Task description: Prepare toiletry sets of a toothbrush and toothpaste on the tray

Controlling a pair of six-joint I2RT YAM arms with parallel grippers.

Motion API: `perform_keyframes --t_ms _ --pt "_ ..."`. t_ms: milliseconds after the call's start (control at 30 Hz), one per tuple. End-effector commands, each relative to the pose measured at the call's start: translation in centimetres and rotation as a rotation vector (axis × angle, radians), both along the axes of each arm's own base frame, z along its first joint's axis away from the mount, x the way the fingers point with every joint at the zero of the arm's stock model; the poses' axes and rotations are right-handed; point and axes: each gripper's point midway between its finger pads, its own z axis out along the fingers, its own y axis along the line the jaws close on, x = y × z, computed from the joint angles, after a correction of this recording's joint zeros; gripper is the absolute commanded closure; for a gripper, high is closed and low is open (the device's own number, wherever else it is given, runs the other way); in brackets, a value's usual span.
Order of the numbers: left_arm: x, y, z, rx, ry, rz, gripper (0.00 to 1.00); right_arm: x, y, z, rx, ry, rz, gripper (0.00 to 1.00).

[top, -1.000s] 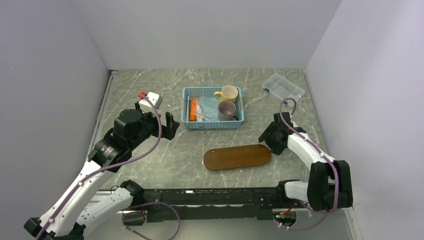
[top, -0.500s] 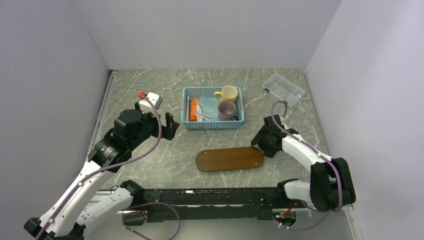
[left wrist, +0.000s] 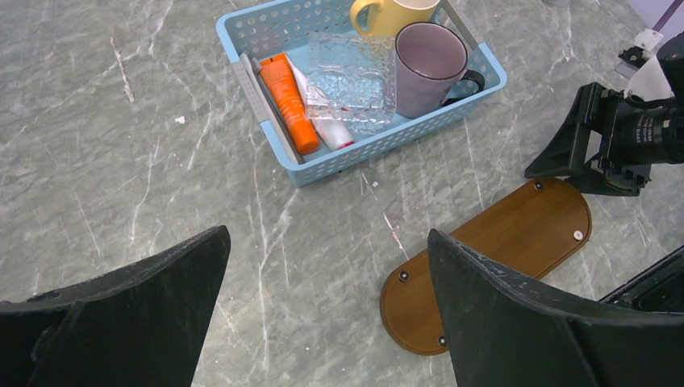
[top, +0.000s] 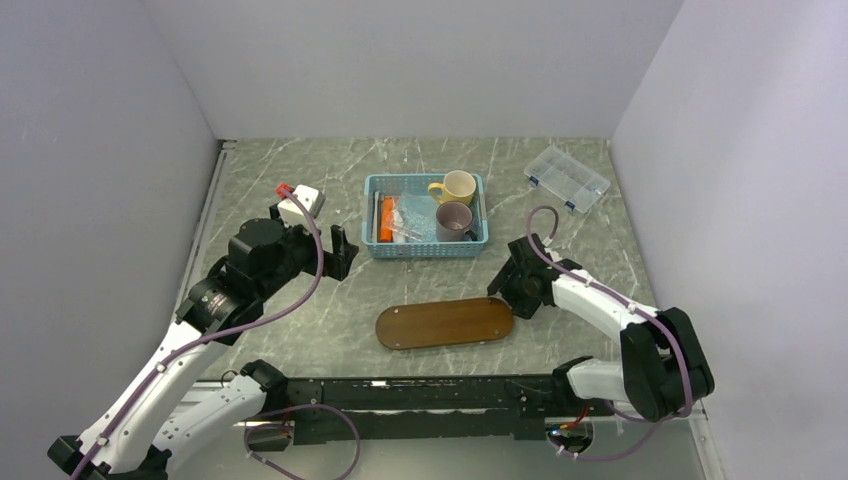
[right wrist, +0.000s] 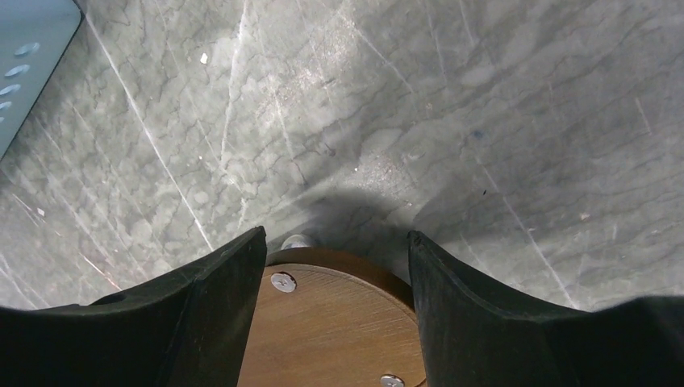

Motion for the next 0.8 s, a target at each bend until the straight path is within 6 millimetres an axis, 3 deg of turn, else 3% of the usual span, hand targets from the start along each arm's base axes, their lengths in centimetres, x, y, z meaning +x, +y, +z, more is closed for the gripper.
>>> perform_keyframes --t_ms 0,533,767 --pt "0.1 0.0 1.0 -0.013 -0.033 0.004 0.01 -0.5 0.2 0.2 0.019 0.0 -0.082 0.33" --pt "0.0 0.0 1.0 -0.015 -0.034 0.002 0.01 -2.7 1.0 -0.5 -0.006 0.041 -0.123 0.34" --pt "0.1 -0.2 0.7 -0.011 -0.025 -0.002 0.01 -1.2 0.7 1.8 -0.021 -0.039 -0.148 0.31"
